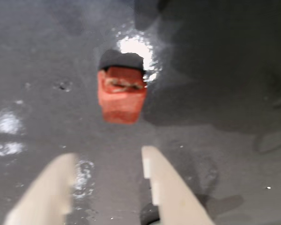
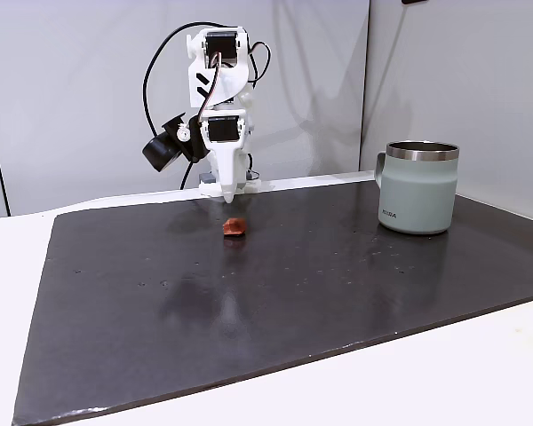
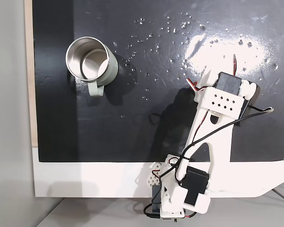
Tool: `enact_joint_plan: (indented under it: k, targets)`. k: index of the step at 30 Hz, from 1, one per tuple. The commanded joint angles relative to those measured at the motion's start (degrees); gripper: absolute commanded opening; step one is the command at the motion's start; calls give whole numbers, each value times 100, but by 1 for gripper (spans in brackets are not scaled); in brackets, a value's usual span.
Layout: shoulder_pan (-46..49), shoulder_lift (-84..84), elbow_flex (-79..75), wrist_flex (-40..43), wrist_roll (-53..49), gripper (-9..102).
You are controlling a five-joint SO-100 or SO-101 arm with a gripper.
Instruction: Grasp a cube and put it in the cup.
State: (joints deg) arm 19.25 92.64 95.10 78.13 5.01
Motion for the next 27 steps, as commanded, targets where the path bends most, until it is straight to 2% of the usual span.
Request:
enact_joint_plan:
  k: [1, 27]
  targets:
    - [79, 9, -387, -70, 35, 26]
    - [-44, -1063, -404, -571, -44, 26]
